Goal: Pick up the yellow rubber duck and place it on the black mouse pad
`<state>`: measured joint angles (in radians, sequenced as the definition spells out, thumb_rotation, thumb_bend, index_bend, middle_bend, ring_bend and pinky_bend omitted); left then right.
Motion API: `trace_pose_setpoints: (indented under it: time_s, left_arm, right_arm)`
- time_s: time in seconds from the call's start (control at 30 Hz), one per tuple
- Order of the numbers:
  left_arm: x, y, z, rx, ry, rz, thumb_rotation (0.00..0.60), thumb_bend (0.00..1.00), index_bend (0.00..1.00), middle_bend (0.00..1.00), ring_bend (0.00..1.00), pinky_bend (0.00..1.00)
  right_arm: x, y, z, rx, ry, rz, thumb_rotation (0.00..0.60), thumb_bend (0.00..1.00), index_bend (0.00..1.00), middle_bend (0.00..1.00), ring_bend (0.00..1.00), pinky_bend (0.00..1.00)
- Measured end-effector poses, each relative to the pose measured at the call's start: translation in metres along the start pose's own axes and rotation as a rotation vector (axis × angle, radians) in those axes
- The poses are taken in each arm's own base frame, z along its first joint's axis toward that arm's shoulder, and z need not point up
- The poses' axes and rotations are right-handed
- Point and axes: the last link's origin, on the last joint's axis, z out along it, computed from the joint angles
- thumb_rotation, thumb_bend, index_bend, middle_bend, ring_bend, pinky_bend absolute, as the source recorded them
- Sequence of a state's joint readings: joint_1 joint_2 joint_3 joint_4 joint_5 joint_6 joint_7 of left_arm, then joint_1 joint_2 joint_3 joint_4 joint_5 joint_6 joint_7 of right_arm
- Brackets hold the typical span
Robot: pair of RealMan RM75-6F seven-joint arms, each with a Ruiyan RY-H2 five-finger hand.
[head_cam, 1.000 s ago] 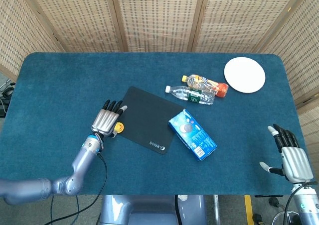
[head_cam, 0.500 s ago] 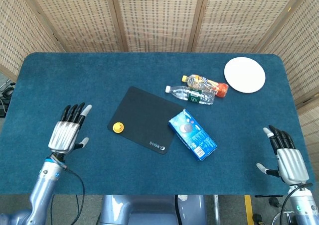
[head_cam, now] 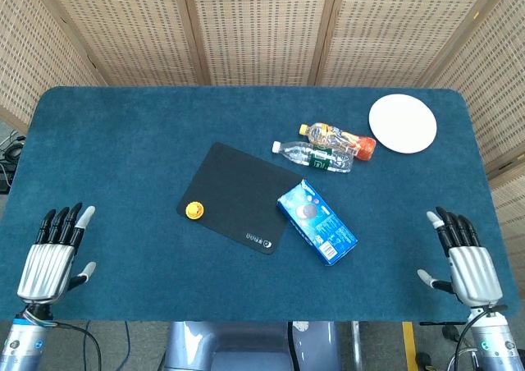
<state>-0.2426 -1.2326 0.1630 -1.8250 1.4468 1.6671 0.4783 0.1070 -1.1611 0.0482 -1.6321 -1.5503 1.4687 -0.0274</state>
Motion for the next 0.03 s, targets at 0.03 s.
trace_pose_setpoints:
  time_s: [0.03]
  left_arm:
    - [0.0013, -0.0006, -0.0008, -0.003, 0.005, -0.002, 0.6, 0.23, 0.0, 0.0, 0.0, 0.0]
  right_arm:
    - [-0.0007, -0.0005, 0.0, 0.001, -0.001, -0.004, 0.6, 0.0, 0.03, 0.0, 0.0, 0.01]
